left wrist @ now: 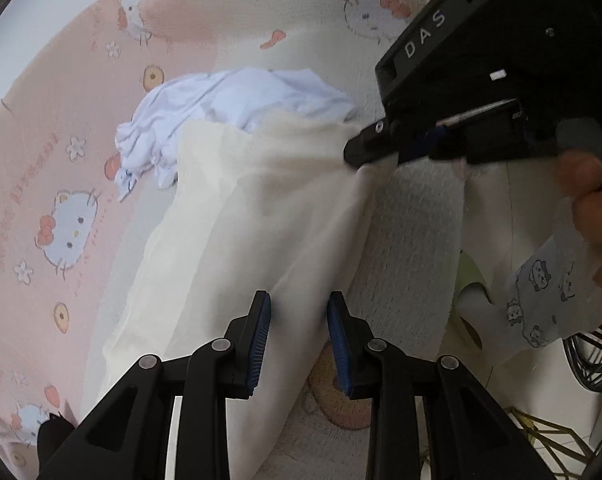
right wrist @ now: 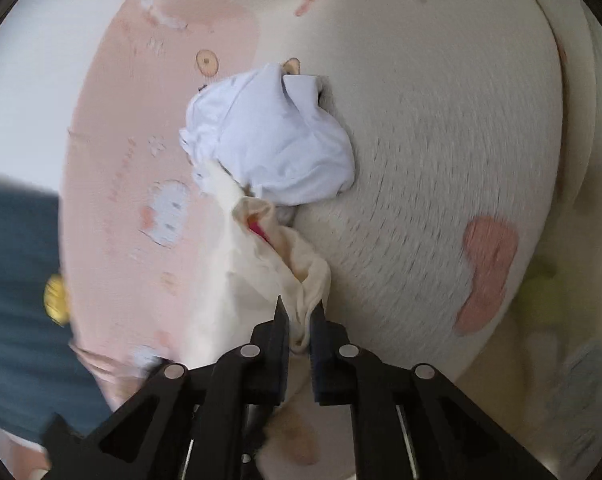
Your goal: Fold clothes
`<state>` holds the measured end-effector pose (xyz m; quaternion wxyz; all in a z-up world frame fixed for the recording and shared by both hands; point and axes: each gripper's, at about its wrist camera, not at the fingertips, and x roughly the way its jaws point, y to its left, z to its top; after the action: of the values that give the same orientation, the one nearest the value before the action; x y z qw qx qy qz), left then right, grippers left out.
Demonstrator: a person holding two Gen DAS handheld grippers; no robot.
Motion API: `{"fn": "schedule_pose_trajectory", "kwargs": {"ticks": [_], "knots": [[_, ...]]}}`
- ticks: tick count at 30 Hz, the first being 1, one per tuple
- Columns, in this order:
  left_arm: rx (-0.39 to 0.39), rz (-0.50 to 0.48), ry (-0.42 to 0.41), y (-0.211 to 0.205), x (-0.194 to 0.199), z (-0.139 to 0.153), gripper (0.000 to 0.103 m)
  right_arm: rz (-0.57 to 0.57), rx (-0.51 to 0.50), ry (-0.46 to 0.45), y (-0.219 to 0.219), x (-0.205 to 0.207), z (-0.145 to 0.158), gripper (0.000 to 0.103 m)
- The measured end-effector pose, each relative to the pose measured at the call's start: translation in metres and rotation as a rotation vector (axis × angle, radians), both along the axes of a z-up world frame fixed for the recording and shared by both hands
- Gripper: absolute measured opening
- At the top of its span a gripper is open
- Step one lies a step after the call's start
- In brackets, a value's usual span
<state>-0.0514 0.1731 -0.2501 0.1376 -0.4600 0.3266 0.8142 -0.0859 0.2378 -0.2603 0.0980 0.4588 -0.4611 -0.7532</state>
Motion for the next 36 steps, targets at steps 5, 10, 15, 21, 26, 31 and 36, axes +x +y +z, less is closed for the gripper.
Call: {"fn": "schedule_pose_trajectory", "kwargs": {"ticks": [5,10,15,21,26,31,36], "knots": [[0.033,0.052,-0.004,-0.013,-0.002,-0.005,0.026,-0.033,-0.03,-0.023,0.014,0.001,-0.012,0.006],[0.054,0.105,0.005,-0.028,0.001,-0.003,0.028,-0.013,-0.002,-0.039,0.021,-0.002,-0.01,0.006],[-0.052,0.101,0.083,-0.027,0.016,-0.002,0.028,0.093,0.131,-0.005,0.014,-0.001,0.013,0.009],[-0.084,0.122,0.124,-0.038,0.033,0.006,0.028,0.085,0.08,0.003,0.009,0.014,0.025,0.045],[-0.138,0.159,0.174,-0.064,0.056,0.016,0.029,0.194,0.251,0.109,-0.024,0.013,0.055,0.061],[-0.177,0.254,0.197,-0.111,0.081,0.023,0.029,0.271,0.405,0.168,-0.052,0.017,0.068,0.061],[-0.134,0.388,0.185,-0.164,0.098,0.029,0.029,0.358,0.503,0.179,-0.074,0.026,0.072,0.062]]}}
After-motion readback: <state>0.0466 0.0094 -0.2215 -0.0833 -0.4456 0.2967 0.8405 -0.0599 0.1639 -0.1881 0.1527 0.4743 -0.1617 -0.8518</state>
